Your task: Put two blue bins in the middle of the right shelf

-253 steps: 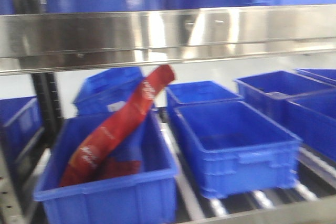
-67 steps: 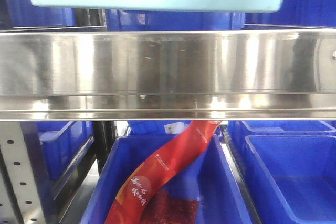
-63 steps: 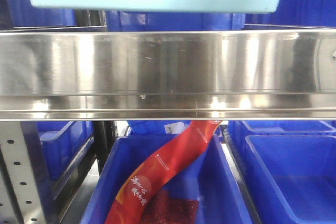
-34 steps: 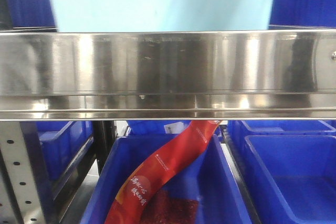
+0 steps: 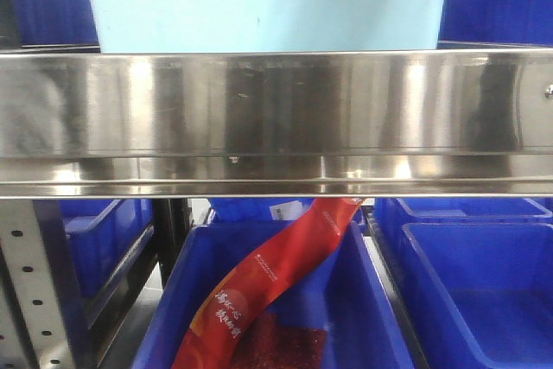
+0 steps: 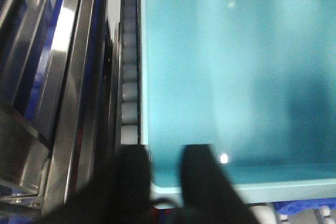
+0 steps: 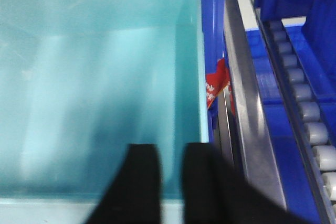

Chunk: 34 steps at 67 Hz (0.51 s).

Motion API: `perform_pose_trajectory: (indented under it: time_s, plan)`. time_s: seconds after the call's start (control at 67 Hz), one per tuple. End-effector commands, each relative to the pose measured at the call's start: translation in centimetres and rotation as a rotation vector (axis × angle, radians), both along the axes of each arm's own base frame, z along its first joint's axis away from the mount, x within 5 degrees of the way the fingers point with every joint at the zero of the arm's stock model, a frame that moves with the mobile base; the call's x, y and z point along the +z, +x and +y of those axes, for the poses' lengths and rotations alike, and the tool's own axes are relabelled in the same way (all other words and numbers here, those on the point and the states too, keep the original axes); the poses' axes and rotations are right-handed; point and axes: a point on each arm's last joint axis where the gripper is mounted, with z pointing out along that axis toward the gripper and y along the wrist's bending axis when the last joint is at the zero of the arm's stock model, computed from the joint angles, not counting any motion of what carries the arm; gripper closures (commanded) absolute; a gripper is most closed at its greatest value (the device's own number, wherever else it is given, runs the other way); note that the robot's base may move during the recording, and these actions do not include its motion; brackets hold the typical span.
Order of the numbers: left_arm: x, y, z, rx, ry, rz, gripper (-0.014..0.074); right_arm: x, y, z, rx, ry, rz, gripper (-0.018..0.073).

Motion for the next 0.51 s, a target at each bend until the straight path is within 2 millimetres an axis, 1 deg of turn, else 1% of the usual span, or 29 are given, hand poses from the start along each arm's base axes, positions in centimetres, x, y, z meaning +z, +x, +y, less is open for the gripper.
perform_pose_trajectory:
  time_s: [0.0, 0.03, 0.119, 0.179, 0.239, 0.284, 0.343, 0.358, 0.373, 0.418, 0.433, 0.448, 0.463, 0.478, 0.493]
  plan:
    - [1.2, -0.7, 0.4, -0.003, -0.012, -0.044, 0.0708, 0.9, -0.6, -0.4, 0.001, -0.017, -0.033, 0.0680]
    - [1.3, -0.9, 0.4, -0.005, -0.022, -0.040, 0.0706, 1.2, -0.8, -0.5, 0.001, -0.014, -0.040, 0.0725]
    - [2.0, -1.8, 0.7, -0.011, -0.049, -0.052, 0.0707, 2.2, -1.9, -0.8, 0.010, 0.014, -0.072, 0.0722]
    - [2.7, -2.6, 1.0, -0.017, -0.060, -0.087, 0.0707, 2.8, -2.7, -1.1, 0.024, 0.000, -0.094, 0.0722]
    - [2.8, -3.2, 1.1, -0.036, -0.065, -0.118, 0.0707, 2.8, -3.2, -1.4, 0.044, -0.039, -0.107, 0.0722]
    - [2.5, -4.0, 1.1, -0.057, -0.072, -0.145, 0.0707, 2.2, -3.6, -1.6, 0.054, -0.062, -0.116, 0.0722]
    - [1.2, -4.8, 0.8, -0.099, -0.080, -0.170, 0.0707, 1.5, -4.3, -1.8, 0.085, -0.070, -0.146, 0.0722]
    - [1.2, -5.2, 0.7, -0.113, -0.090, -0.196, 0.0707, 1.1, -4.6, -1.8, 0.107, -0.068, -0.168, 0.0722]
    - [0.3, -5.5, 0.6, -0.128, -0.090, -0.199, 0.0707, 0.7, -4.8, -1.7, 0.124, -0.065, -0.187, 0.0722]
    - [-0.6, -6.2, 0.4, -0.165, -0.109, -0.253, 0.0707, -0.1, -5.5, -1.6, 0.174, -0.047, -0.256, 0.0722]
    - [-0.9, -6.4, 0.4, -0.175, -0.115, -0.267, 0.0707, -0.8, -5.7, -1.6, 0.188, -0.046, -0.261, 0.0722]
    - [-1.1, -6.8, 0.5, -0.183, -0.126, -0.285, 0.0707, -0.9, -6.1, -1.7, 0.201, -0.039, -0.284, 0.0722]
    - [-1.8, -7.0, 0.5, -0.189, -0.131, -0.281, 0.0707, -1.2, -6.3, -1.6, 0.214, -0.035, -0.300, 0.0722]
    - [-1.9, -7.4, 0.6, -0.198, -0.150, -0.304, 0.0707, -1.4, -6.5, -1.6, 0.226, -0.029, -0.314, 0.0722]
    - [-2.6, -7.6, 0.6, -0.203, -0.157, -0.300, 0.0707, -1.7, -6.8, -1.6, 0.237, -0.024, -0.327, 0.0722]
